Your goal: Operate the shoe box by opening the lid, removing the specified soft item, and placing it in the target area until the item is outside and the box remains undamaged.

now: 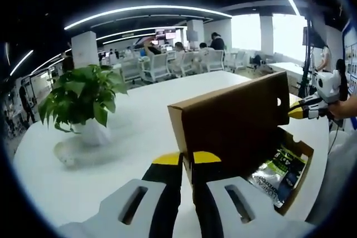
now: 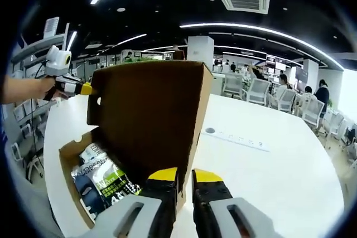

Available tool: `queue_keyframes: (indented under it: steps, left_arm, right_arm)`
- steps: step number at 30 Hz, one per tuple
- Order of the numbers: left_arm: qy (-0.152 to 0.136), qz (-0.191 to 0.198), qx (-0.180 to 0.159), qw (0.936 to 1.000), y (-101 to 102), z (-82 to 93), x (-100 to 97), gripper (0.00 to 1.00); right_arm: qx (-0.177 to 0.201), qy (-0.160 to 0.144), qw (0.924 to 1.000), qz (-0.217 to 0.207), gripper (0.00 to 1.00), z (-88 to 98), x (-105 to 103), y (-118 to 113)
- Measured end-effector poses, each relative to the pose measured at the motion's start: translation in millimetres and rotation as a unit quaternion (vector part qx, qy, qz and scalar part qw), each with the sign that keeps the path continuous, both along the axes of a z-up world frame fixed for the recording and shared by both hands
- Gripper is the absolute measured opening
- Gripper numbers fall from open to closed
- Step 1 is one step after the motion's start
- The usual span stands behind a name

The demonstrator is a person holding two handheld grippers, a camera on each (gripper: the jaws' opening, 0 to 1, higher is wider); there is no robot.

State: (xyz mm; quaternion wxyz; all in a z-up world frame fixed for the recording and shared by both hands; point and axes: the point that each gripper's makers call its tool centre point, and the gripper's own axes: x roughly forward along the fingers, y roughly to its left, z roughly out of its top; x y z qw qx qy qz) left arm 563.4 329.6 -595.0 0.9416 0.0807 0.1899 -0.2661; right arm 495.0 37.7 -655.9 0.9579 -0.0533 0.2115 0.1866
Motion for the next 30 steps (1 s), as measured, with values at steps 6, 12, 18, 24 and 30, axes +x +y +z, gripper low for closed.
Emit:
queue_keyframes:
  steps: [6,12,18,24,30]
  left_arm:
    - [0.0,0.001,-0.002,1.0,-0.6,-0.2,1.3,0.04]
    - [0.0,0.0,-0.001,1.0,-0.8,-0.7,3.5,0.04]
    - [0.001,0.0,-0.002,1.0,-0.7,-1.6,6.7,0.04]
    - [0.001,0.0,-0.004,1.0,-0.9,-2.4,8.9,0.04]
    - [-0.001,-0.001,-0.003,1.0,-2.3,-3.2,9.3,0.05]
  right_arm:
    - [-0.004,0.008,1.0,0.003,0.03,-9.0,0.0,2.4]
    - [-0.003,0.013,0.9999,-0.001,0.01,-13.0,2.9,2.9]
    - [-0.002,0.016,0.9998,-0.011,0.0,-14.5,6.3,1.1]
    - [-0.002,0.015,0.9998,-0.016,0.0,-14.6,7.4,-0.5]
    - [0.001,0.017,0.9997,-0.018,0.0,-14.3,7.6,-1.2]
